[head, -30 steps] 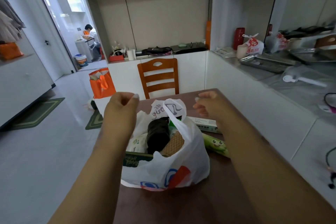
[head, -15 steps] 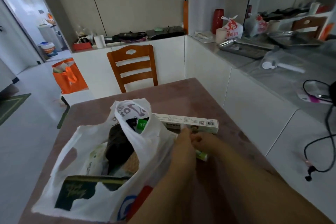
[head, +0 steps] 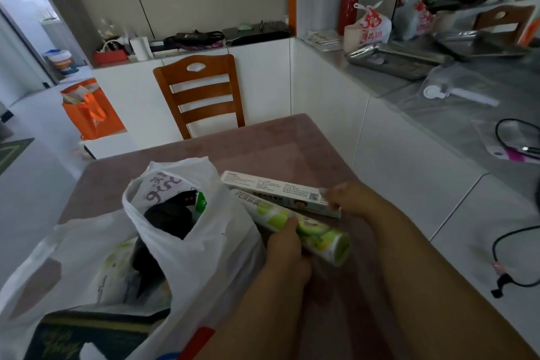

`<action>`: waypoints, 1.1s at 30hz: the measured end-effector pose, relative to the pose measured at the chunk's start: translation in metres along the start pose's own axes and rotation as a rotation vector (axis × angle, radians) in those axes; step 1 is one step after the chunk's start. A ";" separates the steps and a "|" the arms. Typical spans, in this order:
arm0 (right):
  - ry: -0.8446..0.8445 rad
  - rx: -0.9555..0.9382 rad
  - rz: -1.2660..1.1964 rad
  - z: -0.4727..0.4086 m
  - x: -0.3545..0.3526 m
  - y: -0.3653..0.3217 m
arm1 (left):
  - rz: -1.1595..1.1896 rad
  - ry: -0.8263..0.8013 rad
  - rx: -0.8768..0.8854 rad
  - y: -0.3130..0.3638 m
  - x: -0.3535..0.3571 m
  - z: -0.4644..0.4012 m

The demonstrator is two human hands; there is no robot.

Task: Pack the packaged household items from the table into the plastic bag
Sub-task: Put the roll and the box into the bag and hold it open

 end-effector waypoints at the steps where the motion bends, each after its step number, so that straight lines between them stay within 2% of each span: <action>1: 0.070 -0.024 0.056 -0.010 -0.001 0.000 | 0.029 -0.030 -0.010 -0.002 -0.002 -0.001; 2: 0.091 -0.055 0.086 -0.018 0.001 -0.003 | 0.050 -0.056 -0.025 -0.003 -0.005 0.000; 5: -0.057 -0.096 0.187 -0.037 0.031 -0.005 | 0.056 -0.091 -0.073 -0.010 -0.016 0.003; 9: -0.043 -0.097 0.279 -0.041 0.042 -0.003 | 0.046 -0.096 -0.069 -0.012 -0.021 0.002; 13: -0.115 0.077 -0.010 -0.016 0.029 0.002 | 0.039 -0.164 -0.072 -0.012 -0.017 0.006; 19: 0.022 0.185 -0.439 0.061 0.019 0.011 | -0.020 -0.298 -0.039 -0.021 -0.007 0.033; 24: 0.185 0.123 -0.597 0.123 0.025 0.014 | -0.133 -0.298 0.111 -0.026 -0.007 0.068; 27: 0.241 0.062 -0.792 0.150 0.020 0.000 | -0.207 -0.376 0.158 -0.025 -0.009 0.094; 29: 0.238 0.032 -0.810 0.163 0.009 -0.020 | -0.284 -0.435 0.189 -0.024 -0.013 0.114; 33: 0.312 0.026 -0.694 0.177 0.003 -0.061 | -0.746 -0.395 0.483 -0.022 -0.020 0.145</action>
Point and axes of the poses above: each hand's wrist, its own z-axis away from the middle knuckle, its own x-axis out of the palm, y = z × x, the point moved 4 cm from there along -z, towards the middle knuckle, and after that the axes turned 8 degrees about -x, right-handed, at the moved point
